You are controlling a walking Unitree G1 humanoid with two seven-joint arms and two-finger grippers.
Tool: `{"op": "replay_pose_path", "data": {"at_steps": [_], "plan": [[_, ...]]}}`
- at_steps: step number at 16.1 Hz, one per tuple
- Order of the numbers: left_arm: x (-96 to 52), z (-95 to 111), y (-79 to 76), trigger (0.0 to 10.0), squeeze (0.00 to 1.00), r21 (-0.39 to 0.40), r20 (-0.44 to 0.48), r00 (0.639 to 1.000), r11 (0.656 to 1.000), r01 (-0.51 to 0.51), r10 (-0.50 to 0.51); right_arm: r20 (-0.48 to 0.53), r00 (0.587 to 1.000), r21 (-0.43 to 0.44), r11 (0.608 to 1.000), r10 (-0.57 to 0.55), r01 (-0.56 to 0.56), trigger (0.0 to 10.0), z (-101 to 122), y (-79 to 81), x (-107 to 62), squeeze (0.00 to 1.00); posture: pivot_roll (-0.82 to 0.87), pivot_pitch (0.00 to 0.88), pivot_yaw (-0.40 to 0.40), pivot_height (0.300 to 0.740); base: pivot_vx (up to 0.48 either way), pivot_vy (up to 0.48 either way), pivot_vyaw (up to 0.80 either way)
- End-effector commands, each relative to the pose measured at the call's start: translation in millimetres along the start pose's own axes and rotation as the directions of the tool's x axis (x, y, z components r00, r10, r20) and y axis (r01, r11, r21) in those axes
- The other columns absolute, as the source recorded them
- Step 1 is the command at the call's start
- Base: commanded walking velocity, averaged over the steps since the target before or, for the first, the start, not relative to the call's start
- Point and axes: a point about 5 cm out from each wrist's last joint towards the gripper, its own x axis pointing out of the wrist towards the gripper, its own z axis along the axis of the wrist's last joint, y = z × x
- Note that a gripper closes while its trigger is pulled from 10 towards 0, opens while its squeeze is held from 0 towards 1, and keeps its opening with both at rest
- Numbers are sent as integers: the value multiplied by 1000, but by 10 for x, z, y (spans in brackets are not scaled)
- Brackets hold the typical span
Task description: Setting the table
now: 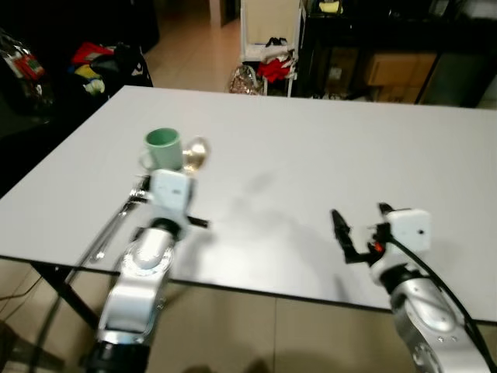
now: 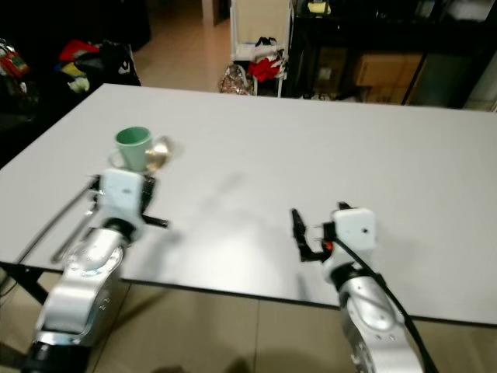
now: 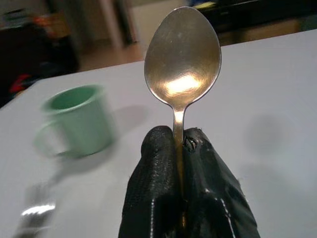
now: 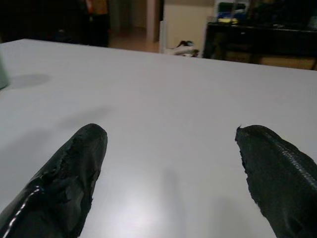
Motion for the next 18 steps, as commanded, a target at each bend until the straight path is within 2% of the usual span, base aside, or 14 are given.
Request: {"op": "replay_pose_path", "data": {"at_steps": [1,5,7,10,13,16,18], "plan": [[10,37,35,10000,0,11,9,1000,1000,-3,3,16,1000,10,1000,-1,1,10000,31,-3,-13,0,-24,0,26,740,0,-469,0],[25,40,25,10000,0,16,8,1000,1000,14,-14,15,999,21,999,-35,34,10000,24,-32,-61,0,-31,0,36,740,0,-449,0],[46,18,54,10000,0,5,-6,1000,1000,5,-5,11,999,27,999,-33,33,10000,15,-16,-73,0,-32,0,37,740,0,0,0],[92,-76,121,10000,0,62,-82,997,998,-3,8,-7,1000,35,999,-16,16,10000,1,1,-44,0,-24,0,33,740,0,0,0],[121,-140,185,10000,0,59,-147,989,998,-12,20,-30,999,50,998,36,-34,10000,-22,52,-33,0,-17,0,29,740,0,0,0],[167,-249,191,10000,0,83,-237,971,997,6,14,-27,985,67,983,171,-169,10000,2,166,-12,0,-9,0,28,740,0,0,0],[229,-297,236,10000,0,89,-279,960,996,-5,30,-28,944,61,943,329,-327,10000,33,275,-7,0,-6,0,32,740,0,0,0]]}}
